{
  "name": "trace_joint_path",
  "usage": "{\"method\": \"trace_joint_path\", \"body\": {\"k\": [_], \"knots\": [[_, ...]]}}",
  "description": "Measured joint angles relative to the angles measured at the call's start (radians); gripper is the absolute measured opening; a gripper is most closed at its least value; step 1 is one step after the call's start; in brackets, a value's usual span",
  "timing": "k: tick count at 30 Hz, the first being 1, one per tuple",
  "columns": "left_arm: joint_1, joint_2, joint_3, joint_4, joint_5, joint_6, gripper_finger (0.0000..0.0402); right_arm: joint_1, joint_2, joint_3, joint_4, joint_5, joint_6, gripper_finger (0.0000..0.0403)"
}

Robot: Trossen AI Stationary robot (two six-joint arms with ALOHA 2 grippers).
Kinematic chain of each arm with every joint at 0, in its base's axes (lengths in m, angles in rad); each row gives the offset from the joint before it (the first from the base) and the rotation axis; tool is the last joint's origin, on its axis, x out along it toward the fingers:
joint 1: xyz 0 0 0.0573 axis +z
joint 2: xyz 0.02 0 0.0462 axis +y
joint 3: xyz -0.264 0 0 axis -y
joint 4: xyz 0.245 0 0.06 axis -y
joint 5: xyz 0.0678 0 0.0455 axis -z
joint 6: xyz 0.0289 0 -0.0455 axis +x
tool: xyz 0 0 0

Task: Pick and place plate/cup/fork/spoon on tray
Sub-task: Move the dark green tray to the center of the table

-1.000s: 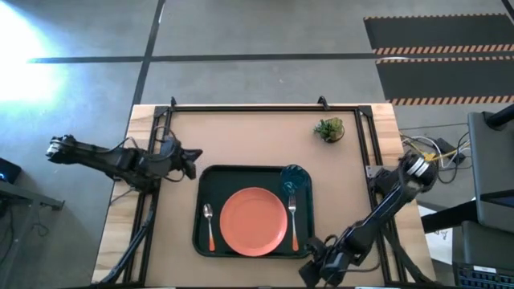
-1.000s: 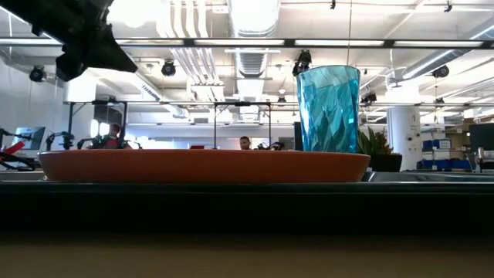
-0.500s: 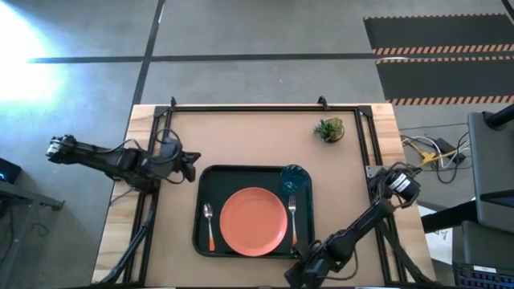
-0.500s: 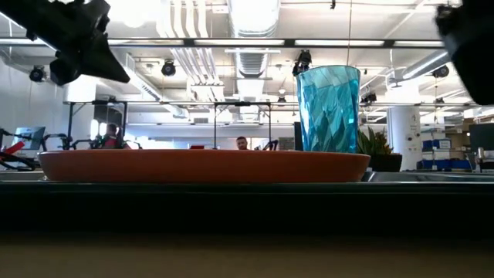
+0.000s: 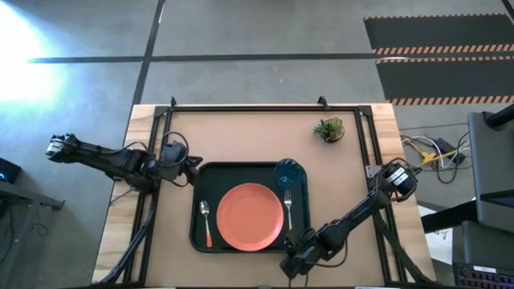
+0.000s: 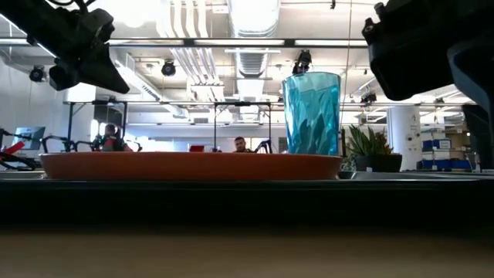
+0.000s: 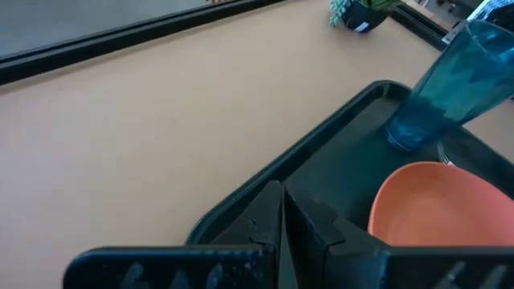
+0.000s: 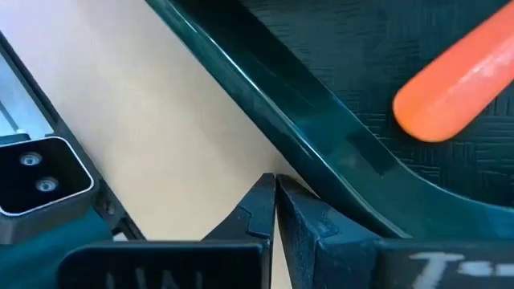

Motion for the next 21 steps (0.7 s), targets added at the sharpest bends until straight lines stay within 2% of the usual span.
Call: {"method": "trace_joint_path", "body": {"k": [21], "knots": [[0.0,-0.02,0.002,-0.01,0.025,0.0,0.0,-0.081,-0.093,-0.004,-0.215,0.009,-0.145,0.0008]]}}
